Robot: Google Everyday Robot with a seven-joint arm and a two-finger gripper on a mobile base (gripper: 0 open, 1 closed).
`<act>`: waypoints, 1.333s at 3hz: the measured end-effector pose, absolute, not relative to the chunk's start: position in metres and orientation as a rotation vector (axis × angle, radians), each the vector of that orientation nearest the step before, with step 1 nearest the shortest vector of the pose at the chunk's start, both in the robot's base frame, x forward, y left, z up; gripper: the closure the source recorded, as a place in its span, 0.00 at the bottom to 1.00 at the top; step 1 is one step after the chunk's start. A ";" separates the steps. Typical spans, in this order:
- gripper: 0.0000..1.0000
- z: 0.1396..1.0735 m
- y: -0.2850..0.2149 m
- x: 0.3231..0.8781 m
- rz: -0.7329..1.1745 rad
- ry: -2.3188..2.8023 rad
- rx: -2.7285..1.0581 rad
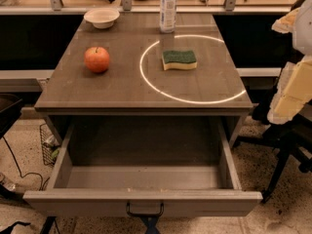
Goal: Close top drawer
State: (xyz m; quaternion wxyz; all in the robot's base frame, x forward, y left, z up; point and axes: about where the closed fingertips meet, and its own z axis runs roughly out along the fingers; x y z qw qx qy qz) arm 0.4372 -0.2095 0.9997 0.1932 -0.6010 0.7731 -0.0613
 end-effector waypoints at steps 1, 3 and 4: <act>0.00 0.998 -0.210 0.435 -0.177 2.161 -1.691; 0.00 0.940 -0.237 0.373 -0.230 2.061 -1.791; 0.00 0.888 -0.237 0.350 -0.231 2.037 -1.880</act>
Offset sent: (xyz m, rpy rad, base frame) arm -0.0501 -0.0363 -0.0578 -0.0074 -0.0182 0.0786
